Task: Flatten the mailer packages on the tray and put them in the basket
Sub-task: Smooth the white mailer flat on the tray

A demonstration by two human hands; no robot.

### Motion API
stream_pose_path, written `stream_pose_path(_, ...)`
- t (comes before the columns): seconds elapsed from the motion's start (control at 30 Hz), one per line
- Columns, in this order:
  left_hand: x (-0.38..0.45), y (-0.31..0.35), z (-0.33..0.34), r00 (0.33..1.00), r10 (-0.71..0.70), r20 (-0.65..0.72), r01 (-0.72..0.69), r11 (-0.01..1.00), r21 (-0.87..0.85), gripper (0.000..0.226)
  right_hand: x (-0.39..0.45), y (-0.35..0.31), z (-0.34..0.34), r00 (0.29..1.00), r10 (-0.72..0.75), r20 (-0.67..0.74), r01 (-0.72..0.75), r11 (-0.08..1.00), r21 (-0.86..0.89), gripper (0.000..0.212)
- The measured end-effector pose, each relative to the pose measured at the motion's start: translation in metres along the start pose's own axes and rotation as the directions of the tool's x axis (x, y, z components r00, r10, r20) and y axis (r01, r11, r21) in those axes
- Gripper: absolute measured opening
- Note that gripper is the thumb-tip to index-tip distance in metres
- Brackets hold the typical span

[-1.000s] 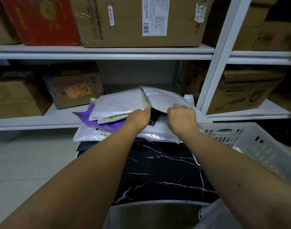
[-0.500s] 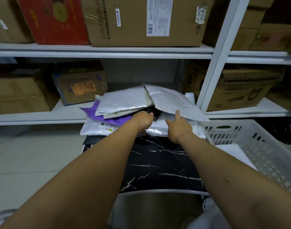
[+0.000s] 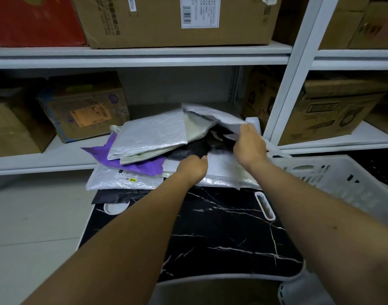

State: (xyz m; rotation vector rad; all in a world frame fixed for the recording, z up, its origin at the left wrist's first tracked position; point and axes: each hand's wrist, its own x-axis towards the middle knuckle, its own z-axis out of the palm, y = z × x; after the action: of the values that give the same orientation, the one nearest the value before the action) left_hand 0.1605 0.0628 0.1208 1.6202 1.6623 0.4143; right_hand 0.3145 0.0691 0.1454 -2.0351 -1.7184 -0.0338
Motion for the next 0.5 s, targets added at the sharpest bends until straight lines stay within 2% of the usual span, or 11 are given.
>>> stream_pose_path(0.07,-0.002,0.001,-0.001,1.000,0.000,-0.005,0.000,1.000,-0.008,0.053,0.013,0.000,-0.029,0.985,0.037,-0.170,-0.027,0.998,0.058,0.033)
stream_pose_path(0.13,-0.009,0.007,-0.004,1.000,0.018,-0.020,-0.018,0.999,-0.031,0.055,0.020,-0.002,-0.058,0.953,0.040,-0.300,-0.030,0.999,0.039,0.034)
stream_pose_path(0.2,-0.020,0.016,-0.008,0.997,0.059,-0.043,-0.062,0.995,-0.077,0.061,0.021,-0.008,-0.083,0.913,0.003,-0.409,-0.020,0.999,-0.039,0.037)
stream_pose_path(0.27,-0.036,0.028,-0.014,0.990,0.127,-0.067,-0.136,0.979,-0.151,0.069,0.014,-0.015,-0.099,0.867,-0.094,-0.490,0.023,0.989,-0.149,0.036)
stream_pose_path(0.4,-0.073,0.050,-0.026,0.976,0.200,-0.086,-0.217,0.854,-0.473,0.074,-0.026,-0.039,-0.106,0.826,-0.340,-0.450,0.199,0.922,-0.331,0.017)
stream_pose_path(0.5,-0.096,0.056,-0.040,0.972,0.227,-0.054,-0.214,0.772,-0.598,0.078,-0.067,-0.061,-0.091,0.839,-0.439,-0.323,0.311,0.872,-0.377,0.003)
